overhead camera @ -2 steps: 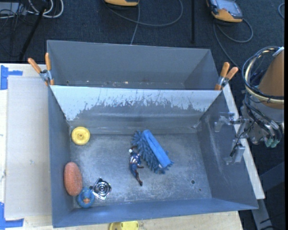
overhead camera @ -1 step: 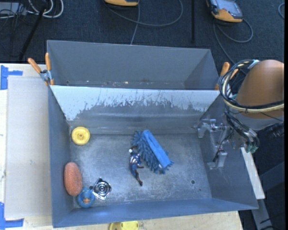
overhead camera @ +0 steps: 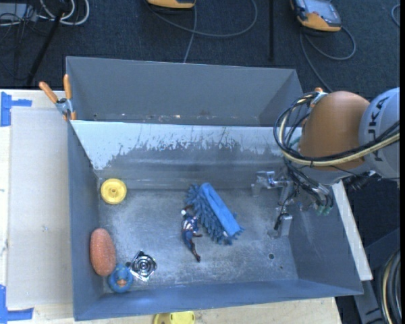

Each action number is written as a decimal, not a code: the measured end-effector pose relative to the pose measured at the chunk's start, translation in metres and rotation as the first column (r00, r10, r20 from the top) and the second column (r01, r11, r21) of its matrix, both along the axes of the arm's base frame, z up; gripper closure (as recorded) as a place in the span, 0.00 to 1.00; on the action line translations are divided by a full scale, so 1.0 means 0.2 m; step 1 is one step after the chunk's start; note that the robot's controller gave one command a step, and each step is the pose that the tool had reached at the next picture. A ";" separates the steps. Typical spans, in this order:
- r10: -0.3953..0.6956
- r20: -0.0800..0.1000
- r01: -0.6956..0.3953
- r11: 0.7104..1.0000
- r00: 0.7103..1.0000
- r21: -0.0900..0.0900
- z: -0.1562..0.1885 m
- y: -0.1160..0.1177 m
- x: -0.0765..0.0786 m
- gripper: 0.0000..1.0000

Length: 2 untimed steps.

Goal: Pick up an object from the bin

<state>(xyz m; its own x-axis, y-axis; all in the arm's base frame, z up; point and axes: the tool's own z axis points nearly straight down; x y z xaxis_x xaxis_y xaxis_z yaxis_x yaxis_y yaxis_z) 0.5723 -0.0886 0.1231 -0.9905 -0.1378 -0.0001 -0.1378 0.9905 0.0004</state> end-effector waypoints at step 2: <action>-0.068 0.000 0.068 0.998 0.998 -0.001 -0.23 0.17 0.06 0.00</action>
Offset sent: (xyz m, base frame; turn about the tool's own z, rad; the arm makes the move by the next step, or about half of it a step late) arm 0.0205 0.0638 -0.0531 -0.0322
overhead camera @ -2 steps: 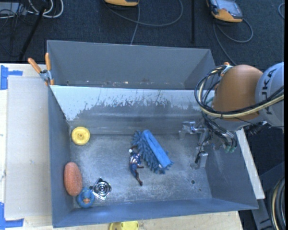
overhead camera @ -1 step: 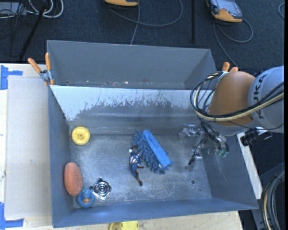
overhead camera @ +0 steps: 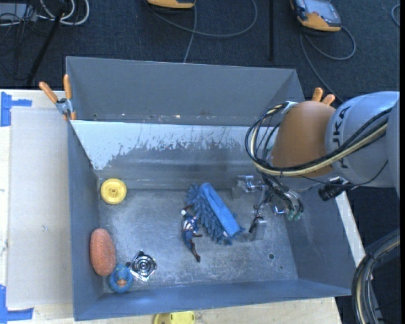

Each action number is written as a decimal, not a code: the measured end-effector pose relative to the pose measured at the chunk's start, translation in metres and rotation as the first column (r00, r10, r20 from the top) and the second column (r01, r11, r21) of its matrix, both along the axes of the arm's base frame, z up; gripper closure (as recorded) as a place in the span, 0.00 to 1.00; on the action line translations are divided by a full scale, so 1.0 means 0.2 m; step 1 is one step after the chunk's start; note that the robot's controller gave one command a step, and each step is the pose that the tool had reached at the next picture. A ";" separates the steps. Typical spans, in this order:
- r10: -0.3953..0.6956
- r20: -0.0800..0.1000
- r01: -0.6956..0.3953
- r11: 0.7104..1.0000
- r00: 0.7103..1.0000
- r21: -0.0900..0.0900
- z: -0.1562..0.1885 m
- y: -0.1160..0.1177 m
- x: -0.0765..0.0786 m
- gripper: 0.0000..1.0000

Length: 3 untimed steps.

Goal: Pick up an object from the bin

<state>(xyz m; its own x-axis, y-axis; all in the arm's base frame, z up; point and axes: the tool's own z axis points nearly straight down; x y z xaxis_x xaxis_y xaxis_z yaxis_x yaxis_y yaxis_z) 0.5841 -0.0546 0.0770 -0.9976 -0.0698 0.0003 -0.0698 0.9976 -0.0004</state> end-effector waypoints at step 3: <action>0.120 0.005 -0.120 0.993 0.993 -0.002 0.09 0.20 -0.02 0.00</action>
Offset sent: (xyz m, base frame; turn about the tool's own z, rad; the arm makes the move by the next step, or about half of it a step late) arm 0.0210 -0.0113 0.0503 -0.1061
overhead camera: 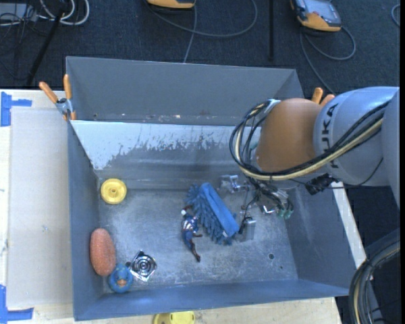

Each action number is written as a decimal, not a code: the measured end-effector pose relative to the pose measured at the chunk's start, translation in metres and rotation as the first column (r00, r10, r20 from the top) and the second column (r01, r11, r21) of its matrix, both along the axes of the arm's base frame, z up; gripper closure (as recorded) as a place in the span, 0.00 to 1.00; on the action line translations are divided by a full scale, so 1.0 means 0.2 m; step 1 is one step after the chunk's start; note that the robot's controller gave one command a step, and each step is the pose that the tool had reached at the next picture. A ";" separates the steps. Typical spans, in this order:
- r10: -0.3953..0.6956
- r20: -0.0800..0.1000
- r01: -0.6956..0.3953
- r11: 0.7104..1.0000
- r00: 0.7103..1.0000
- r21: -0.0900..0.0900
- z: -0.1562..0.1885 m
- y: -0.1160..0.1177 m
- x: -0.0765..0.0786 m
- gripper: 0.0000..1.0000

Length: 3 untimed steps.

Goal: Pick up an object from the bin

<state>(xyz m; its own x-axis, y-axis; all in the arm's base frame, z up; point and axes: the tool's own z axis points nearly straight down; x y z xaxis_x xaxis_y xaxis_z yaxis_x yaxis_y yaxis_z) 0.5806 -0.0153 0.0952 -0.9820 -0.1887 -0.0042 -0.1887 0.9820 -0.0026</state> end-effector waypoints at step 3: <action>-0.037 -0.006 0.037 0.999 0.999 0.000 -0.12 0.30 -0.19 0.00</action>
Offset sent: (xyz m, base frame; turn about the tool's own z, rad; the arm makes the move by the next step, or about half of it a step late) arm -0.0314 0.0399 -0.0220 0.0719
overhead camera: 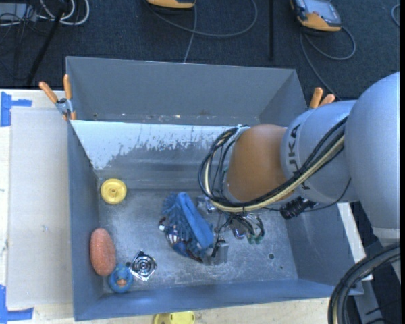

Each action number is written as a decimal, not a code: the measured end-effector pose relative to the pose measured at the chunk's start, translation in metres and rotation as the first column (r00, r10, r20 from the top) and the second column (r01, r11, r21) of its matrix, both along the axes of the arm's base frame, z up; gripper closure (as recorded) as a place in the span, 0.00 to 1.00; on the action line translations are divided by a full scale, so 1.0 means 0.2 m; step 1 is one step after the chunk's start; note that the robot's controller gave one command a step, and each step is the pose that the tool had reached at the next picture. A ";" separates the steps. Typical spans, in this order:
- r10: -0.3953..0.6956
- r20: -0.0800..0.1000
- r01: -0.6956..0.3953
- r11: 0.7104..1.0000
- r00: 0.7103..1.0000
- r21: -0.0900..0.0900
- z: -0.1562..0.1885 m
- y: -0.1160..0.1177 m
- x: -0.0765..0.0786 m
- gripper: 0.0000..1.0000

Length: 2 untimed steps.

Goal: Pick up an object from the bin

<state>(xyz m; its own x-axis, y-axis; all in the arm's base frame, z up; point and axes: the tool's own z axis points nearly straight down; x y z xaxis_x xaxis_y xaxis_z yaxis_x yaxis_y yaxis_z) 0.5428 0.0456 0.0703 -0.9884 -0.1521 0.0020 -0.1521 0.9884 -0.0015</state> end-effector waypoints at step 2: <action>-0.345 -0.001 0.345 0.939 0.939 0.000 0.00 0.08 -0.08 1.00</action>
Offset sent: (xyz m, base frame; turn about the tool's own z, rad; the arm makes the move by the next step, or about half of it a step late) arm 0.0000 0.0000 0.0000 0.0000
